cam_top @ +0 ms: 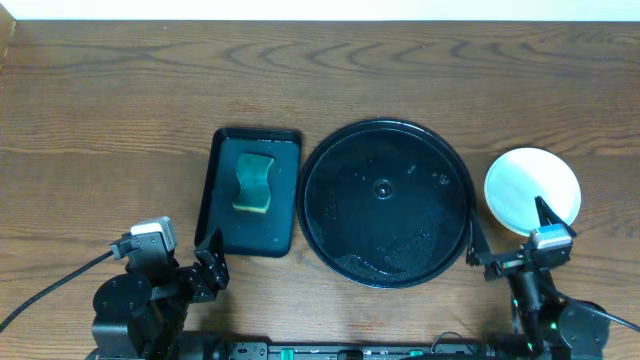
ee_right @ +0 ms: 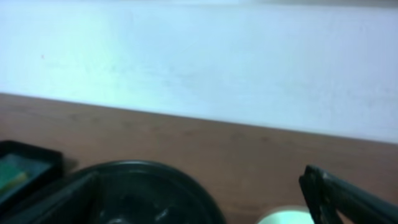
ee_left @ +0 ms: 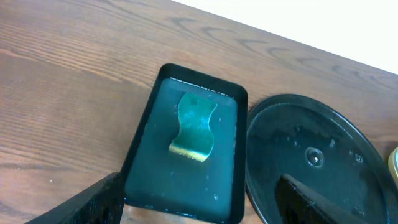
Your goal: Clean dirty plates on tray and stack at the side
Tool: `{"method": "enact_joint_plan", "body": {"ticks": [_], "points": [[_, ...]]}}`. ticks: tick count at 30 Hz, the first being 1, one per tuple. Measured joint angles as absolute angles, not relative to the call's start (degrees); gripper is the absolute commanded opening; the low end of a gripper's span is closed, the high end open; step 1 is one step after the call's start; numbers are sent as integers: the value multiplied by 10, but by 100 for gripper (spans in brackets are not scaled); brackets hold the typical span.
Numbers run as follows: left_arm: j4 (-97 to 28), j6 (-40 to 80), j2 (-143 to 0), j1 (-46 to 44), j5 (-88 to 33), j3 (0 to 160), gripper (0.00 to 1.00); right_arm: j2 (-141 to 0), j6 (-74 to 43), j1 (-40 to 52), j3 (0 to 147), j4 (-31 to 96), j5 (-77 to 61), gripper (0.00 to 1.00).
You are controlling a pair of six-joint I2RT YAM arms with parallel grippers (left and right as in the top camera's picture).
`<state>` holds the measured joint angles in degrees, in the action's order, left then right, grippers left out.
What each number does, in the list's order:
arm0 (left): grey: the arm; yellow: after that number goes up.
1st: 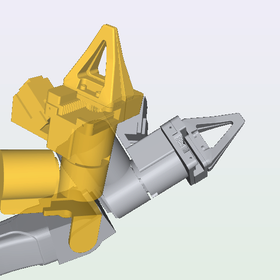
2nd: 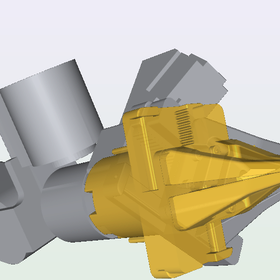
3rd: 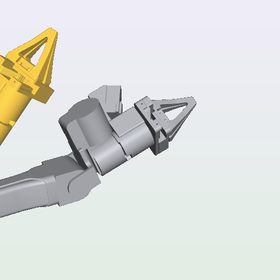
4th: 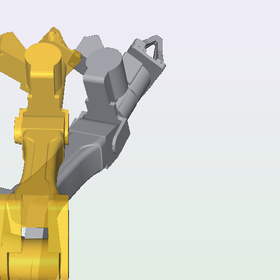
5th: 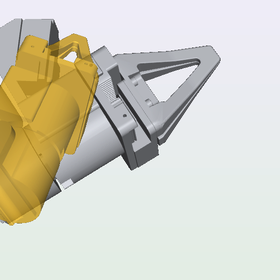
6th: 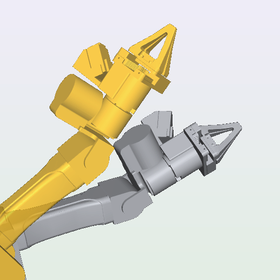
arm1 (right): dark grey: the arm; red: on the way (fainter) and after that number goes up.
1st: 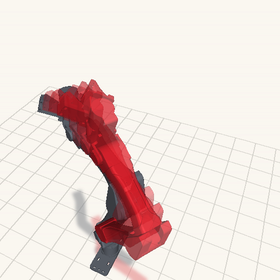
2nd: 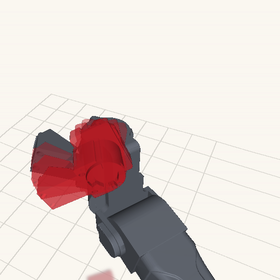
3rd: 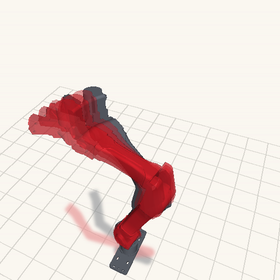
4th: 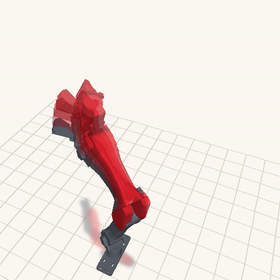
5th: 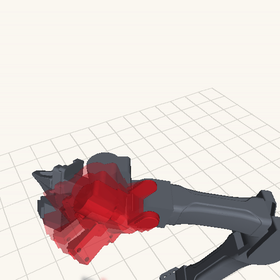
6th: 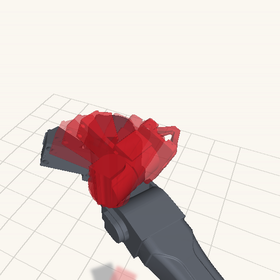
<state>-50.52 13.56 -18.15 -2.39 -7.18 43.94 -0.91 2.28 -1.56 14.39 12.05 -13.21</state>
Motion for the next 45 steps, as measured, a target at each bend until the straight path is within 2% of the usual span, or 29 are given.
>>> {"method": "enact_joint_plan", "body": {"ticks": [6, 13, 40, 45], "points": [[-505, 136, -182, -24, -72, 439, 78, -7, 55, -16, 18, -42, -130, 99], [-505, 136, -182, -24, -72, 439, 78, -7, 65, -15, 4, 29, -128, 99], [-527, 119, -181, -23, -57, 437, 79, -8, 67, -15, 4, 29, -128, 99], [-462, 110, -142, 4, -52, 361, 78, -8, 67, -15, 4, 29, -127, 99]]}}
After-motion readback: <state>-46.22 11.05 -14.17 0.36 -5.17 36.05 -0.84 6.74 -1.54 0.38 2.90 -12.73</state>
